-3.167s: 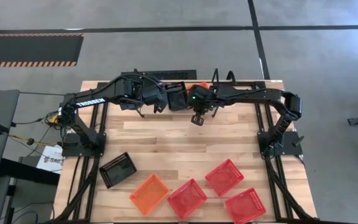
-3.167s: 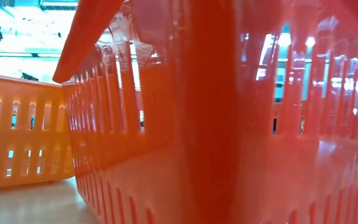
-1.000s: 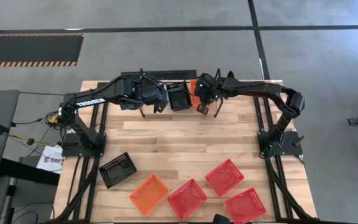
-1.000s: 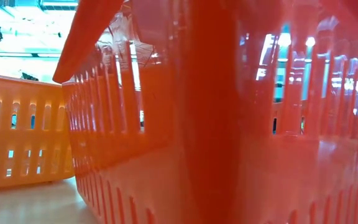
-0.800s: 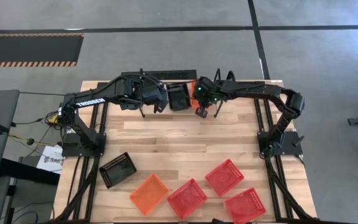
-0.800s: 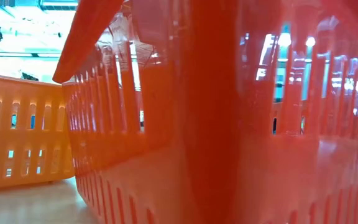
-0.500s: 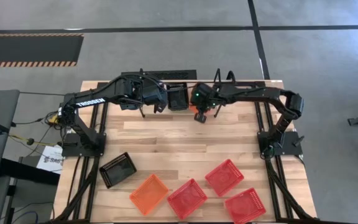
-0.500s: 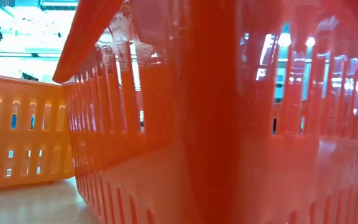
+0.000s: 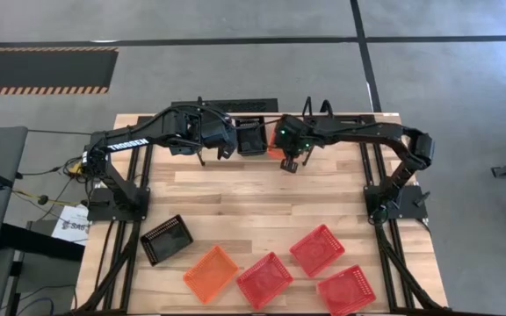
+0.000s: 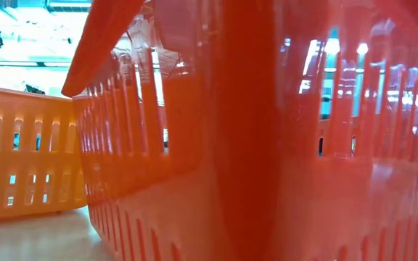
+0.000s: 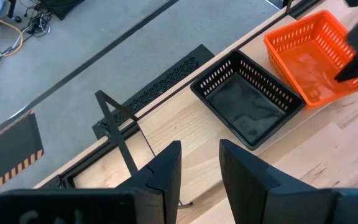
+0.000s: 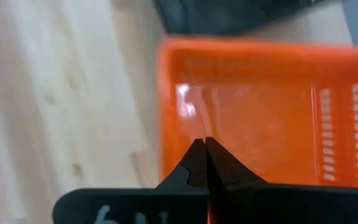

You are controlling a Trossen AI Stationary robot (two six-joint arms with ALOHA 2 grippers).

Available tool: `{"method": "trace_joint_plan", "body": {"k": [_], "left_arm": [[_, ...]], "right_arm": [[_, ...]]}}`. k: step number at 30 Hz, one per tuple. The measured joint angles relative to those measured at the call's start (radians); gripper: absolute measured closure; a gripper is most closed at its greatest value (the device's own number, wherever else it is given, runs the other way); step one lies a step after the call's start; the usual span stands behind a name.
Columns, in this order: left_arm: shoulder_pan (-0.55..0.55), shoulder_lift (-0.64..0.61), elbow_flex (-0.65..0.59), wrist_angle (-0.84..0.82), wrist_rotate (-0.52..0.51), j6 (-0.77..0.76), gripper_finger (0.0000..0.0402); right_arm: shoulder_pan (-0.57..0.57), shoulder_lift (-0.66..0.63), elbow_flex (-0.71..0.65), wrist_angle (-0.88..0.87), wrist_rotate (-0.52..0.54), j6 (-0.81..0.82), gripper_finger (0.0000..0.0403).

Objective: Stack baskets on shelf by color
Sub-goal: Stack the top orange bin on top of the orange bin on the shelf

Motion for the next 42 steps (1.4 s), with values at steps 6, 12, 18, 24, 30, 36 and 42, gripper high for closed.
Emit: {"method": "trace_joint_plan", "body": {"k": [6, 12, 18, 24, 30, 36, 42], "left_arm": [[0.000, 0.000, 0.000, -0.001, 0.000, 0.000, 0.0304], [0.000, 0.000, 0.000, 0.000, 0.000, -0.017, 0.0304], [0.000, 0.000, 0.000, 0.000, 0.000, -0.018, 0.0304], [0.000, 0.000, 0.000, 0.000, 0.000, -0.017, 0.0304], [0.000, 0.000, 0.000, -0.001, 0.000, -0.016, 0.0304], [0.000, 0.000, 0.000, -0.001, 0.005, -0.017, 0.0304], [0.000, 0.000, 0.000, -0.002, 0.022, -0.018, 0.0304]], "right_arm": [[0.058, -0.110, 0.000, 0.005, -0.003, 0.013, 0.0401], [0.116, -0.155, -0.006, 0.020, -0.033, 0.035, 0.0401], [0.179, -0.098, -0.078, 0.078, -0.057, 0.079, 0.0401], [0.193, -0.016, -0.101, 0.100, -0.052, 0.072, 0.0401], [0.175, 0.043, -0.099, 0.125, -0.028, 0.018, 0.0401], [0.141, 0.048, -0.099, 0.091, -0.028, -0.033, 0.0401], [0.091, 0.037, -0.098, 0.062, -0.028, -0.067, 0.0401]]}}
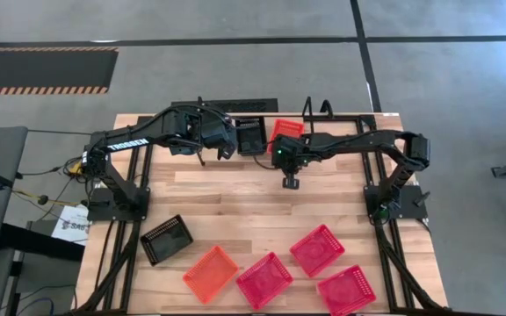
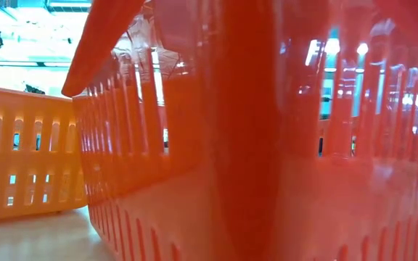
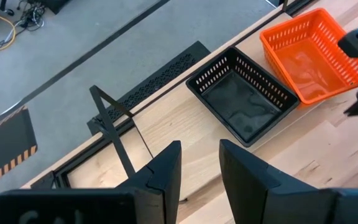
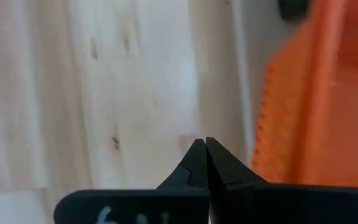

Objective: Stack baskets on shelf by color
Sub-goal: Stack the top orange bin on top of the orange bin on the shelf, then stack the black bin on top of the black bin on the shelf

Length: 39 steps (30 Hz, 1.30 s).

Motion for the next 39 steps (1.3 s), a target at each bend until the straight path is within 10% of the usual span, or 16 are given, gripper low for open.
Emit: {"method": "trace_joint_plan", "body": {"k": [39], "left_arm": [[0.000, 0.034, 0.001, -0.011, 0.004, 0.013, 0.0304]], "right_arm": [[-0.002, -0.143, 0.000, -0.145, 0.157, 0.048, 0.0401]]}}
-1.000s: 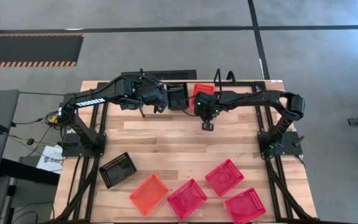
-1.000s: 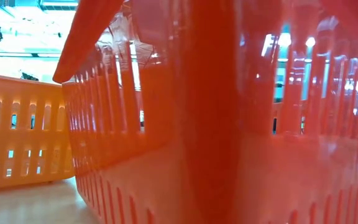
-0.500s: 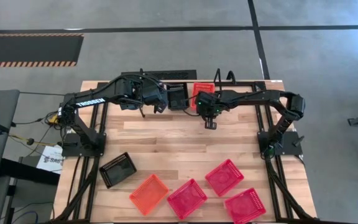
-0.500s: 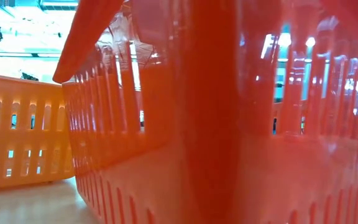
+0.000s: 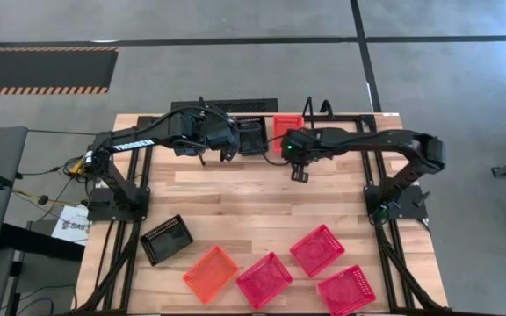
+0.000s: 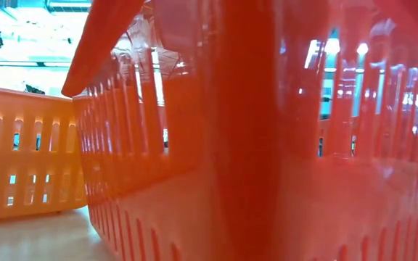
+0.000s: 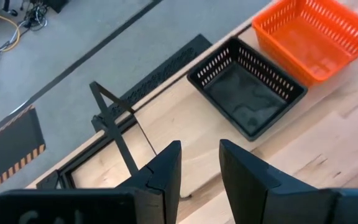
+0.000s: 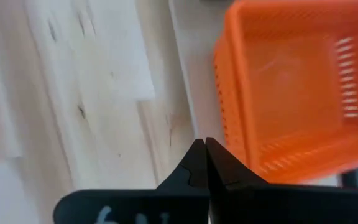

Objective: Stack baskets on shelf by color
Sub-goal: Stack the black bin on top of the black bin on the shelf

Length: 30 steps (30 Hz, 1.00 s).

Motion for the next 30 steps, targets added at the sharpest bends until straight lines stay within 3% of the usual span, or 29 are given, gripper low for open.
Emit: {"method": "trace_joint_plan", "body": {"k": [5, 8, 12, 15, 19, 24, 30], "left_arm": [[0.000, 0.018, -0.002, 0.000, 0.014, 0.015, 0.0304], [0.000, 0.018, -0.002, -0.007, 0.015, 0.015, 0.0304], [0.000, 0.018, 0.013, -0.045, 0.017, 0.005, 0.0304], [0.000, 0.017, 0.019, -0.071, 0.016, -0.008, 0.0304], [0.000, 0.012, 0.019, -0.120, 0.019, -0.034, 0.0304], [-0.005, -0.018, 0.018, -0.116, 0.070, -0.010, 0.0304], [-0.061, -0.126, 0.016, -0.115, 0.137, -0.066, 0.0304]], "right_arm": [[0.042, -0.112, 0.000, 0.068, -0.032, 0.052, 0.0401], [0.033, -0.142, 0.001, 0.155, -0.179, 0.075, 0.0401], [0.003, -0.131, 0.001, 0.274, -0.469, 0.103, 0.0401], [0.001, -0.083, 0.001, 0.345, -0.576, 0.098, 0.0401], [0.014, 0.008, 0.005, 0.407, -0.594, 0.098, 0.0401], [0.053, 0.071, 0.082, 0.311, -0.586, 0.093, 0.0401], [0.100, 0.002, 0.192, 0.153, -0.419, 0.020, 0.0401]]}}
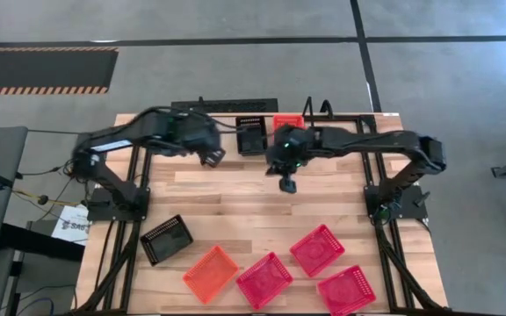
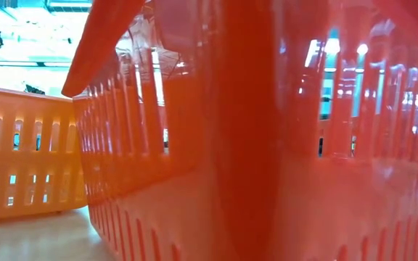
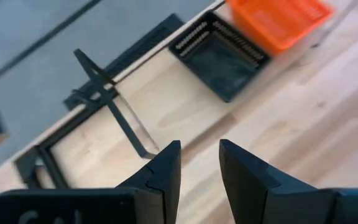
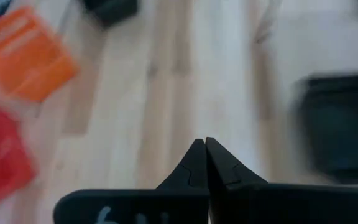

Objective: Stack baskets on shelf by color
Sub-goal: Stack the black bin on top of the black bin on the shelf

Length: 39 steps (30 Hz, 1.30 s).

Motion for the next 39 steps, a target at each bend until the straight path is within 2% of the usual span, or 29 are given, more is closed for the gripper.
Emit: {"method": "trace_joint_plan", "body": {"k": [3, 6, 12, 16, 19, 23, 29, 32, 35, 39], "left_arm": [[-0.056, -0.081, -0.023, -0.001, -0.008, -0.055, 0.0304], [-0.118, -0.186, -0.100, -0.004, -0.025, -0.153, 0.0305], [-0.252, -0.395, -0.391, -0.001, -0.013, -0.530, 0.0341], [-0.345, -0.480, -0.600, -0.002, 0.109, -0.777, 0.0382], [-0.402, -0.494, -0.716, -0.001, 0.267, -0.861, 0.0398], [-0.452, -0.484, -0.814, 0.067, 0.420, -0.837, 0.0389], [-0.470, -0.471, -0.915, 0.256, 0.457, -0.724, 0.0380], [-0.470, -0.471, -0.961, 0.300, 0.470, -0.634, 0.0379], [-0.469, -0.471, -1.000, 0.303, 0.542, -0.567, 0.0377], [-0.470, -0.471, -1.050, 0.305, 0.636, -0.564, 0.0354]], "right_arm": [[-0.009, -0.066, 0.048, -0.063, 0.088, -0.008, 0.0401], [-0.026, -0.137, 0.073, -0.095, 0.132, -0.008, 0.0400], [-0.074, -0.281, 0.076, -0.117, 0.160, 0.058, 0.0399], [-0.106, -0.341, 0.076, -0.117, 0.163, 0.079, 0.0399], [-0.131, -0.363, 0.076, -0.116, 0.163, 0.079, 0.0399], [-0.163, -0.368, 0.075, -0.109, 0.163, 0.079, 0.0399], [-0.187, -0.345, 0.074, -0.108, 0.162, 0.074, 0.0398], [-0.187, -0.340, 0.074, -0.106, 0.161, 0.069, 0.0398], [-0.180, -0.341, 0.074, -0.105, 0.159, 0.059, 0.0398], [-0.173, -0.346, 0.074, -0.105, 0.159, 0.055, 0.0398]]}}
